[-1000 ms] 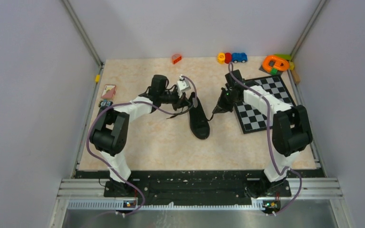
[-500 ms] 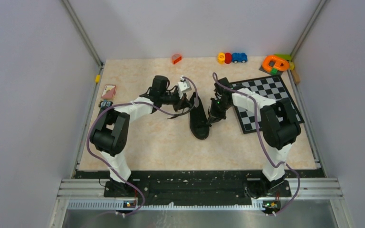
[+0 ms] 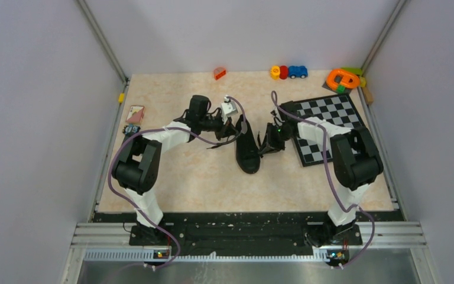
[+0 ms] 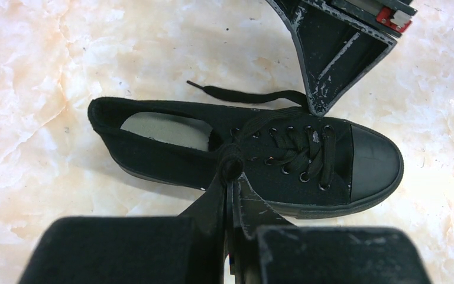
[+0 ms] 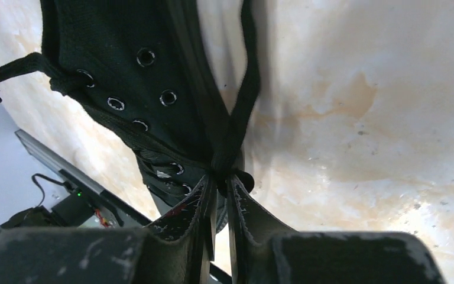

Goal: Tie the shoes
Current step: Wrap the shoelace around the shoelace.

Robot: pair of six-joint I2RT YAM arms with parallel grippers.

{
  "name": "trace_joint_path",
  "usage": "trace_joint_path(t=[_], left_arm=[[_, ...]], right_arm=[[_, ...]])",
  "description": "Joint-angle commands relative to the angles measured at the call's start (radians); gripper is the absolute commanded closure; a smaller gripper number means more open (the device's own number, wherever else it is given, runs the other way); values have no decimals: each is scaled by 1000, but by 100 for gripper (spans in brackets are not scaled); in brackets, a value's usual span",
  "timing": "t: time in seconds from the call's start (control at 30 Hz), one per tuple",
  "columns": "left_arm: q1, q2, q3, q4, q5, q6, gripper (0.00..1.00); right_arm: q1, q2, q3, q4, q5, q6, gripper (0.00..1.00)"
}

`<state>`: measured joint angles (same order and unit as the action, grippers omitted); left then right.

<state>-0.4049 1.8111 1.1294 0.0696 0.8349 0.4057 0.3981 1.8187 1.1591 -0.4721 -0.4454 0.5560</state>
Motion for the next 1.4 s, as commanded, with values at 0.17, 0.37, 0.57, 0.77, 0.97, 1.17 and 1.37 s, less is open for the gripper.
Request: trace_joint_path(t=[0.17, 0.37, 0.57, 0.77, 0.97, 1.17, 1.37], left_arm=[[-3, -18, -1, 41, 36, -8, 100], [-3, -13, 3, 41, 36, -10, 100], [-3, -10, 10, 38, 40, -12, 100], [-3, -10, 13, 36, 35, -2, 100], [-3, -1, 18, 40, 39, 4, 100], [-3, -1, 23, 42, 45, 5, 100], [-3, 1, 21, 39, 45, 8, 100]], right_arm=[[-68, -71, -59, 176, -144, -4, 66], [-93, -99, -65, 129, -78, -35, 60], [-110, -167, -63, 73, 42, -95, 43], [-104, -289, -101, 84, 64, -320, 38], [-71, -262, -94, 22, 91, -453, 39], [-55, -216, -108, 72, 9, -379, 20], [-53, -163, -154, 194, -95, -293, 26]])
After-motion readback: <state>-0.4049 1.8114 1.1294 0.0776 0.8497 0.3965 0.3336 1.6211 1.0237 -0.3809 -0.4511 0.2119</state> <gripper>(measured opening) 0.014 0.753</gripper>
